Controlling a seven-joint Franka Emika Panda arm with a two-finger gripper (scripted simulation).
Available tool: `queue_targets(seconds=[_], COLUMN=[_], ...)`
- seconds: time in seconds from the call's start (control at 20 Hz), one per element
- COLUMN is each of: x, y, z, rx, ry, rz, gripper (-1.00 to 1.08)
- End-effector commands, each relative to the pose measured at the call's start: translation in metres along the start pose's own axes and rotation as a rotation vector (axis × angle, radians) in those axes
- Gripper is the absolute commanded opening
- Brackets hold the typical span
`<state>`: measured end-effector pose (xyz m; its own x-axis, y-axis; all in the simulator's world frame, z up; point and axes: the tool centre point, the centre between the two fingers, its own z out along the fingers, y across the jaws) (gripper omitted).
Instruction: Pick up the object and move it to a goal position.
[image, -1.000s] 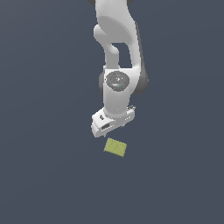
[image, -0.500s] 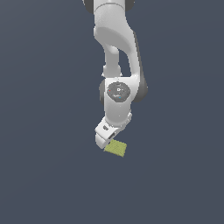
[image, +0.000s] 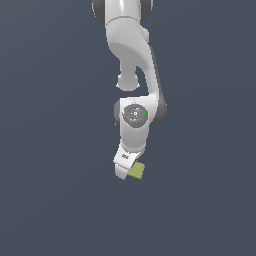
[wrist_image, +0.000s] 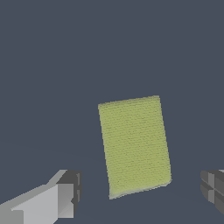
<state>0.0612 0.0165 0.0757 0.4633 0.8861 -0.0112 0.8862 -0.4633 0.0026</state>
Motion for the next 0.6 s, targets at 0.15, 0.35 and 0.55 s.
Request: queue_targets(seconds=[0.15, 0.35, 0.55], x=[0.004, 0.005, 0.006], y=[0.004, 0.006, 0.007], z=[0.009, 0.013, 0.015], rx=[0.001, 0.001, 0.002], ry=[0.006, 0.010, 0.011], rz=[-0.103, -0.149, -0.171], gripper=[1.00, 1.00, 1.00])
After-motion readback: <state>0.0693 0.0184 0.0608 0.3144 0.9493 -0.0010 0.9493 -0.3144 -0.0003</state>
